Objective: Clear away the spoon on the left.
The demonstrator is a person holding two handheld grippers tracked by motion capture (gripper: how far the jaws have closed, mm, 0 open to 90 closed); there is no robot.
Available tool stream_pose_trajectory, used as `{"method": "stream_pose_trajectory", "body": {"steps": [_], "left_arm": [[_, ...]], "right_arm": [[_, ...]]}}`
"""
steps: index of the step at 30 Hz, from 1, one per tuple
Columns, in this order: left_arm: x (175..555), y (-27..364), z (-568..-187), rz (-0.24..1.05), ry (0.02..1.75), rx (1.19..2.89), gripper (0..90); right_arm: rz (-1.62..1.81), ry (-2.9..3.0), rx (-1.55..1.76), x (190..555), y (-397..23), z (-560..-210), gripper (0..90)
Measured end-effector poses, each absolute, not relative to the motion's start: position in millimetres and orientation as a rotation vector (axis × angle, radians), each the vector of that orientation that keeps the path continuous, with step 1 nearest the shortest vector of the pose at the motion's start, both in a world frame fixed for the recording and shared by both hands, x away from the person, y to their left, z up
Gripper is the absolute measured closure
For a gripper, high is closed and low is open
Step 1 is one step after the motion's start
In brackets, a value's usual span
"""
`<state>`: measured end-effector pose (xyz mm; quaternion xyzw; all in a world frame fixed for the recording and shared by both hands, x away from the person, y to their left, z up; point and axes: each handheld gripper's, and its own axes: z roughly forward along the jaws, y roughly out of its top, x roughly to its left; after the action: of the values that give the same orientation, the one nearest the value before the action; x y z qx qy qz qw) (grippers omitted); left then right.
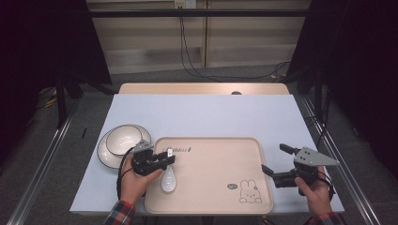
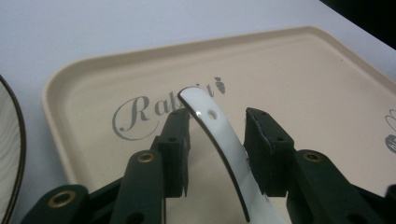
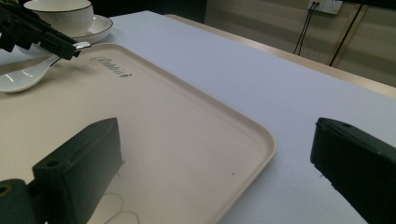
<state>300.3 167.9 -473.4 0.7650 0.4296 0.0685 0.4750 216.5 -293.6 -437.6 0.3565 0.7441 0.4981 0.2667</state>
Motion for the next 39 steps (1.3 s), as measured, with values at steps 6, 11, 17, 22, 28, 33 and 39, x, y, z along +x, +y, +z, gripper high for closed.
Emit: {"method": "stream_pose_trajectory", "body": {"steps": [6,11,17,22,28,33,39], "left_arm": [[298.0,168.3,-469.9,0.195,1.042,1.876,55.6],[295.7,171.1,-463.5,0.223,1.004,1.850,50.4],[292.1,177.9,-449.1,0.249,0.970,1.789,40.0],[288.1,183.7,-439.0,0.287,0.938,1.762,31.5],[286.6,192.3,-431.2,0.337,0.894,1.728,24.3],[285.8,198.7,-425.2,0.329,0.895,1.692,19.0],[285.3,205.6,-421.5,0.330,0.863,1.657,12.7]], "right_arm": [[1.344,2.017,0.962,215.8,-293.2,-437.8,1.6],[1.349,2.015,0.959,215.9,-292.3,-437.8,1.6],[1.345,2.010,0.968,214.8,-293.7,-437.3,1.6],[1.344,2.006,0.972,214.3,-293.7,-437.1,1.6],[1.331,2.007,0.977,213.5,-295.1,-437.4,1.6],[1.342,2.000,0.980,213.8,-297.7,-437.9,1.6],[1.348,2.003,0.983,214.5,-297.7,-437.9,1.6]]}}
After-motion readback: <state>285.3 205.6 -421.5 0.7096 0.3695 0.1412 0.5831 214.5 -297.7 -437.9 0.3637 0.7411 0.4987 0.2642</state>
